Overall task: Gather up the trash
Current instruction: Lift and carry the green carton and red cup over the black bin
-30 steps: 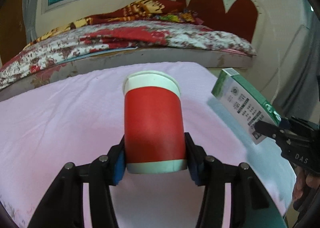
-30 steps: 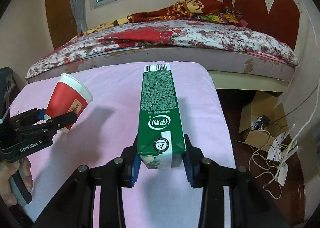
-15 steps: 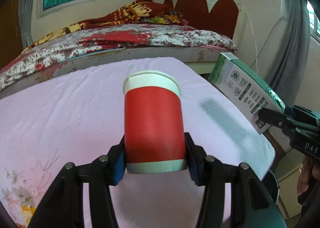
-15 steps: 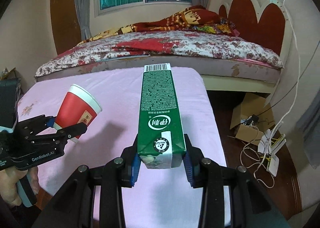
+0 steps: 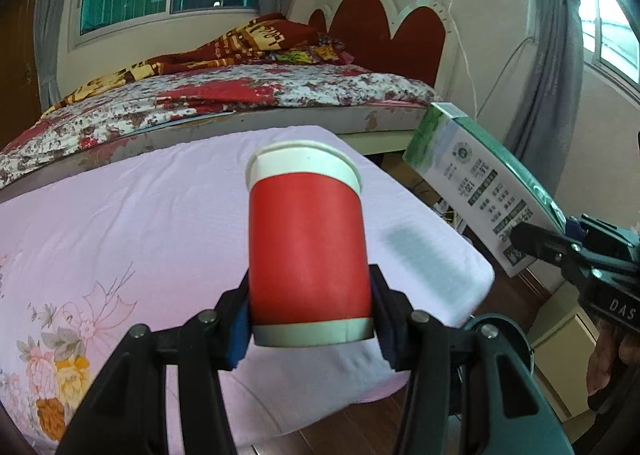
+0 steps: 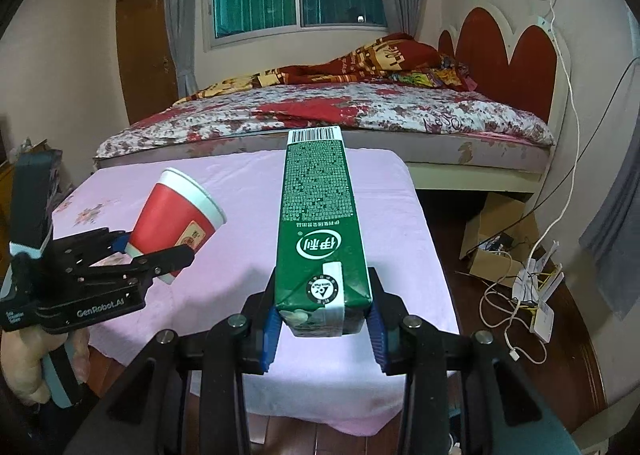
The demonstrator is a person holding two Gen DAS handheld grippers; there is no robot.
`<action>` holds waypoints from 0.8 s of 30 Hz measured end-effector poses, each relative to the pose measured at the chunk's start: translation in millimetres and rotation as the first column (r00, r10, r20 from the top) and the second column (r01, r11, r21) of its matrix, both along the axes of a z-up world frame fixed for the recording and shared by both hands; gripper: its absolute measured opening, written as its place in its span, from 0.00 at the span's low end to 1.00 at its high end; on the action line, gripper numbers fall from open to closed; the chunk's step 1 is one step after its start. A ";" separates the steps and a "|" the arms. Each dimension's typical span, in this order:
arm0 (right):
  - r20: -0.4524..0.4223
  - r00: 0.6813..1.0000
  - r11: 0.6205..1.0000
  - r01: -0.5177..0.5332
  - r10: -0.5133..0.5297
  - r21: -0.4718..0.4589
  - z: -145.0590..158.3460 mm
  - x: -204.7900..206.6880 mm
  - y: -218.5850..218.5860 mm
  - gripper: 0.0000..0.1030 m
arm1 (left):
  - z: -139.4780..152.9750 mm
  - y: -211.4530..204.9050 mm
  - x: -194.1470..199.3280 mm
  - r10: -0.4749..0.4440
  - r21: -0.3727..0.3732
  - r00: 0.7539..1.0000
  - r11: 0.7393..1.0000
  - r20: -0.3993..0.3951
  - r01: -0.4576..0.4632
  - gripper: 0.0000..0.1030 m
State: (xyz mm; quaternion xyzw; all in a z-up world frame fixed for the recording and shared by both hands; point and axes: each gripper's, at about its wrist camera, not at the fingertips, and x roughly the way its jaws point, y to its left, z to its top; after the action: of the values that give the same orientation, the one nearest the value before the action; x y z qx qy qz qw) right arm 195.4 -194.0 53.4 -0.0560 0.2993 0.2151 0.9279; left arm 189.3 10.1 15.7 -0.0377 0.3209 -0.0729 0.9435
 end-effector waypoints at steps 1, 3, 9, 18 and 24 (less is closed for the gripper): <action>0.003 1.000 1.000 -0.001 0.001 0.003 1.4 -6.1 -2.5 0.38 | 0.9 -2.1 -4.2 -0.004 0.001 1.000 1.000 0.004 0.004 0.50; 0.010 1.000 1.000 0.002 -0.003 0.008 3.1 -21.8 -9.1 0.38 | 2.4 -6.0 -11.3 -0.015 -0.003 1.000 1.000 0.010 0.015 0.50; 0.038 0.998 0.999 0.046 -0.046 0.003 5.9 -57.4 -39.1 0.38 | 3.5 -23.3 -29.0 -0.054 -0.004 0.998 0.999 0.028 0.054 0.50; 0.029 0.987 0.987 0.159 -0.159 -0.015 -10.1 -87.6 -101.5 0.38 | -4.5 -77.0 -41.1 -0.170 0.015 0.985 0.985 0.026 0.170 0.50; 0.001 0.961 0.961 0.277 -0.277 -0.003 -25.1 -101.4 -155.4 0.38 | -13.1 -121.3 -41.8 -0.267 0.026 0.964 0.963 0.003 0.267 0.50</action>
State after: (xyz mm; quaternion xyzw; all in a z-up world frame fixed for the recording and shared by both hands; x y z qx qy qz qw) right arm 94.0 -349.4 28.3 -0.0150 0.3042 0.0827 0.9489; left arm 147.5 -111.2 2.6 0.0181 0.3210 -0.1955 0.9265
